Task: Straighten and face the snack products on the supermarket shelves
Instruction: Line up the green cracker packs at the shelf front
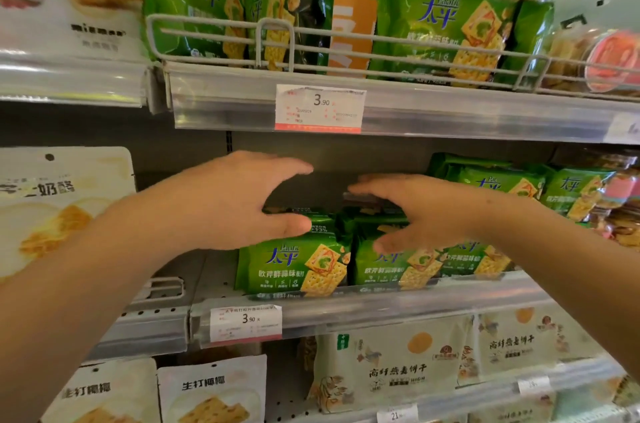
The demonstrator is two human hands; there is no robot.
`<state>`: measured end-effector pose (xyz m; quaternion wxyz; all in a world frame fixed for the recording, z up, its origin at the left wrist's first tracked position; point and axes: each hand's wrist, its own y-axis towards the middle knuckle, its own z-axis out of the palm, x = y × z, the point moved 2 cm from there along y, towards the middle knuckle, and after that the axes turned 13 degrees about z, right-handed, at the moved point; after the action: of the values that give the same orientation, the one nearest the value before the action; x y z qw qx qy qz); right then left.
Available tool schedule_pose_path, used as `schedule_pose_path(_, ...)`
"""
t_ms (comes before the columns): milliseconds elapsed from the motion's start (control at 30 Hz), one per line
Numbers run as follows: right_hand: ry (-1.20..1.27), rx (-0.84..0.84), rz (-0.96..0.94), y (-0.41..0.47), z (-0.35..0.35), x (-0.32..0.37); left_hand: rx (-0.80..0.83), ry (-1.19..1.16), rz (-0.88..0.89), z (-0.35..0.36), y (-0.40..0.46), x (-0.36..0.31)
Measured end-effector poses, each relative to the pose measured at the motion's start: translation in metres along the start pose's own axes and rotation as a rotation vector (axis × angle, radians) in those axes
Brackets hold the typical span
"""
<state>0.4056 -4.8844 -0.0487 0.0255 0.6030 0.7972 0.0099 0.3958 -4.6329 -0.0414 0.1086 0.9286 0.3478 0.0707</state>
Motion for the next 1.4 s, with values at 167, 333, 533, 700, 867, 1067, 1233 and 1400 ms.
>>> schedule_pose_path(167,0.146,-0.258,-0.276,-0.034,-0.046,0.032,-0.589,0.167,0.149,-0.049,-0.032,-0.016)
schedule_pose_path(333,0.274,-0.894,-0.375,-0.035,-0.093,0.050,-0.749,0.554,0.075,-0.073,-0.035,0.007)
schedule_pose_path(533,0.096,-0.900,-0.079,0.001,-0.104,0.058,-0.629,0.554,-0.042,-0.069,-0.031,0.028)
schedule_pose_path(700,0.187,-0.925,0.006,0.006,-0.098,0.073,-0.622,0.489,-0.050,-0.068,-0.032,0.028)
schedule_pose_path(867,0.184,-0.977,0.058,0.005,-0.093,0.080,-0.640,0.442,-0.007,-0.070,-0.034,0.028)
schedule_pose_path(1067,0.372,-0.843,0.065,0.011,-0.122,0.073,-0.669,0.274,0.024,-0.099,-0.027,0.038)
schedule_pose_path(1233,0.363,-0.829,0.057,0.032,-0.175,0.086,-0.801,0.161,-0.208,-0.149,-0.010,0.066)
schedule_pose_path(1400,0.107,-0.560,0.162,0.059,-0.188,0.097,-0.660,0.028,-0.340,-0.136,0.001,0.082)
